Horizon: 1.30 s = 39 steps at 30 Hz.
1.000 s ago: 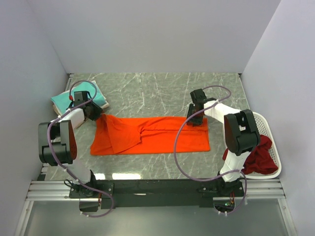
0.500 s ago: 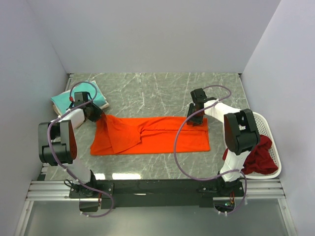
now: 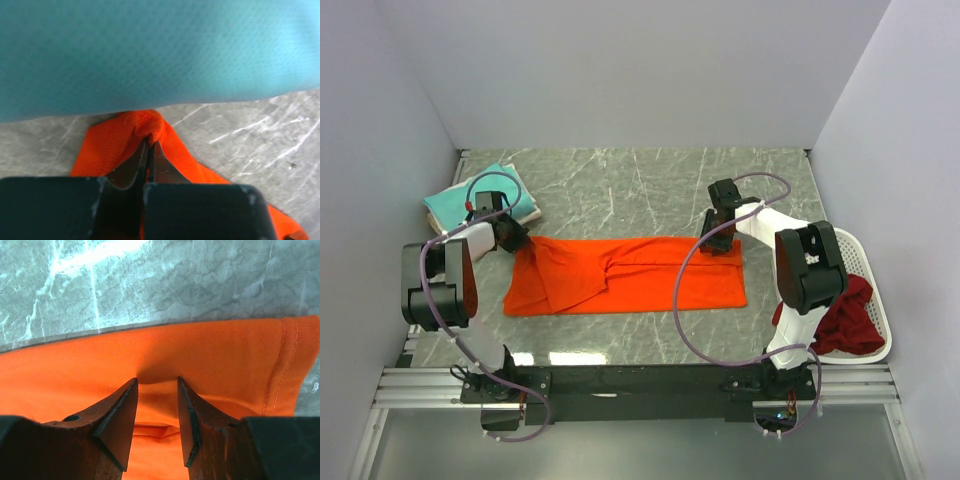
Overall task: Fold and stack the t-shirts
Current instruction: Fold the tshirt
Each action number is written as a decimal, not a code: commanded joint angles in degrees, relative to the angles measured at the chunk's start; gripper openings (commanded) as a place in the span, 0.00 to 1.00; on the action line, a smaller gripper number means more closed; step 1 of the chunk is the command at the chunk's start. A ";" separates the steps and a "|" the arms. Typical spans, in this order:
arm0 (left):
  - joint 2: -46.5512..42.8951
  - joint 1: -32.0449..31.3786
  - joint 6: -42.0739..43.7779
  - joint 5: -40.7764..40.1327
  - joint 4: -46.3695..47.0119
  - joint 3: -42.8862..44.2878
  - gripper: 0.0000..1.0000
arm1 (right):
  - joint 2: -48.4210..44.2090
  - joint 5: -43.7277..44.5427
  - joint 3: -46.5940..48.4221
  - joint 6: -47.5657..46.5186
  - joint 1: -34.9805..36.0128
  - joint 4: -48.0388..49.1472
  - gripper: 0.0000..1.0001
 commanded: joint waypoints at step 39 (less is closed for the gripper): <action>-14.34 1.80 5.94 -0.78 -5.40 -0.94 0.50 | -7.08 1.13 8.36 -1.88 2.97 -6.78 0.46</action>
